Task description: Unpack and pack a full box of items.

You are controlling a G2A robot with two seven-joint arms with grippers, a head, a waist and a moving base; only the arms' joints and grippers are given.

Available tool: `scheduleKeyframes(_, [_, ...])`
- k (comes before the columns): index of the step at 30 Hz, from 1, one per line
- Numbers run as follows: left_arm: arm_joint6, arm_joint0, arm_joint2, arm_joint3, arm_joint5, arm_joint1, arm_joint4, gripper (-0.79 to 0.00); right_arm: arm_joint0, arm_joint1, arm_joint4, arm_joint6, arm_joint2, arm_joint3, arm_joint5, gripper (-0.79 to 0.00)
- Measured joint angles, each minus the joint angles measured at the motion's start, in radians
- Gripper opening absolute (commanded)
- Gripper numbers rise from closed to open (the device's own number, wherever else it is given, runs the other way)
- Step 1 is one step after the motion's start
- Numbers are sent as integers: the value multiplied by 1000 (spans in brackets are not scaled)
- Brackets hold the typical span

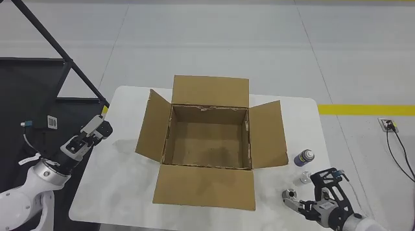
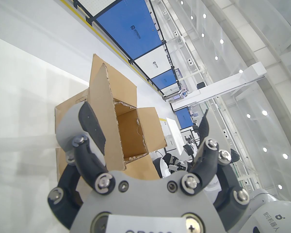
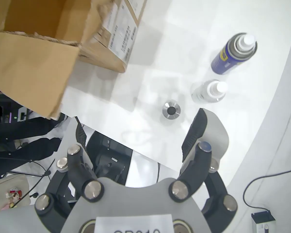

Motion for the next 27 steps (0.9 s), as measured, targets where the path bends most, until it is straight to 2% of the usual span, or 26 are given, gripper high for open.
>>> scheduleKeyframes(5, [0, 0, 0, 0, 0, 0, 0, 0, 3, 3, -51, -21, -58, 107, -6, 0])
scheduleKeyframes(13, [0, 0, 0, 0, 0, 0, 0, 0, 169, 1, -73, -66, -177, 353, 37, 0])
scheduleKeyframes(20, [0, 0, 0, 0, 0, 0, 0, 0, 225, 3, -92, -77, -217, 426, 60, -6])
scheduleKeyframes(22, [0, 0, 0, 0, 0, 0, 0, 0, 226, 4, -91, -84, -217, 431, 58, -169])
scheduleKeyframes(23, [0, 0, 0, 0, 0, 0, 0, 0, 227, 5, -92, -85, -218, 434, 61, -326])
scheduleKeyframes(24, [0, 0, 0, 0, 0, 0, 0, 0, 228, 5, -94, -85, -220, 437, 67, -409])
scheduleKeyframes(27, [0, 0, 0, 0, 0, 0, 0, 0, 234, 6, -98, -85, -229, 440, 76, -505])
